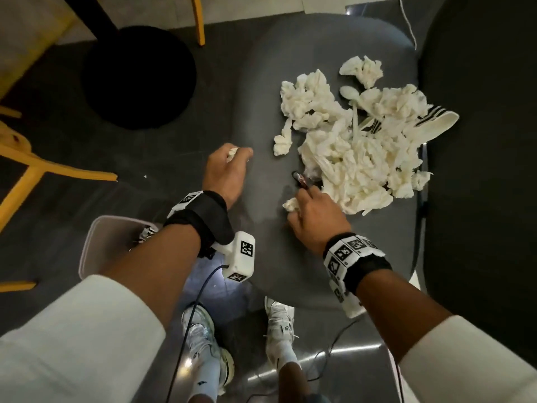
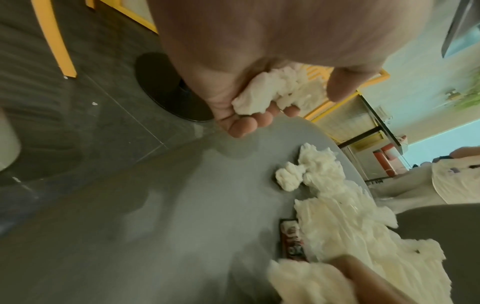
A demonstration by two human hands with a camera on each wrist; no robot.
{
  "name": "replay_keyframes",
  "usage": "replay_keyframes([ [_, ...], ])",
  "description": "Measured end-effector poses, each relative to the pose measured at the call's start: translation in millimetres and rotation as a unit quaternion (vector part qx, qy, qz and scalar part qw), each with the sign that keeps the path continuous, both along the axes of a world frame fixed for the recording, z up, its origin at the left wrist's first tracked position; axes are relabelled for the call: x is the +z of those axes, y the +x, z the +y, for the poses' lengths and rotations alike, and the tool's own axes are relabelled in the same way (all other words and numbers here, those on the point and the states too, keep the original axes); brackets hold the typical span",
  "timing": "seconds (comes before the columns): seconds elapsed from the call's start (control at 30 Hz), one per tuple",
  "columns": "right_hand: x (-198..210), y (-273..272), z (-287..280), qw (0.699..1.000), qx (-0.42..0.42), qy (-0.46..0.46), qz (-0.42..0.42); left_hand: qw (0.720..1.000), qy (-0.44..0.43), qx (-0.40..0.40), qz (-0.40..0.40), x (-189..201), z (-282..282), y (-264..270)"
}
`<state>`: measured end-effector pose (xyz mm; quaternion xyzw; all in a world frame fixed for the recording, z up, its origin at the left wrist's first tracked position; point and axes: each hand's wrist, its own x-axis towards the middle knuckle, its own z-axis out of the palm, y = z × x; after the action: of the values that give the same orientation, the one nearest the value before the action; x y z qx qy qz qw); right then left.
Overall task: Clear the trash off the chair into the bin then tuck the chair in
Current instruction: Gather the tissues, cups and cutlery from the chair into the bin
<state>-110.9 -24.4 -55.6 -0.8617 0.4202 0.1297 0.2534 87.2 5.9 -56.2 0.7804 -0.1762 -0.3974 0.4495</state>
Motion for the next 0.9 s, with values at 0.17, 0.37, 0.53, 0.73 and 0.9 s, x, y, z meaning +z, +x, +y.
replay_keyframes([
  [0.17, 19.6, 20.6, -5.2, 0.991, -0.113, 0.008, 0.075, 0.999, 0.014, 0.026, 0.015, 0.7, 28.1, 27.3],
  [0.37, 31.7, 95.6, 26.8, 0.997, -0.052, 0.057, -0.002, 0.997, 0.009, 0.070, 0.037, -16.1, 83.5, 69.7],
  [0.53, 6.8, 203.3, 94.8, 0.978, -0.044, 0.201, -0.031, 0.988, 0.124, 0.087, -0.041, -55.7, 167.0, 139.5],
  [0.73, -89.4, 310.1, 193.2, 0.937, 0.007, 0.346, 0.035, 0.962, 0.245, 0.123, -0.003, -118.8, 286.1, 211.9],
  [0.9, -154.8, 337.1, 239.2, 0.921, -0.040, 0.385, 0.044, 0.950, 0.213, 0.187, 0.130, -186.6, 343.0, 244.8],
])
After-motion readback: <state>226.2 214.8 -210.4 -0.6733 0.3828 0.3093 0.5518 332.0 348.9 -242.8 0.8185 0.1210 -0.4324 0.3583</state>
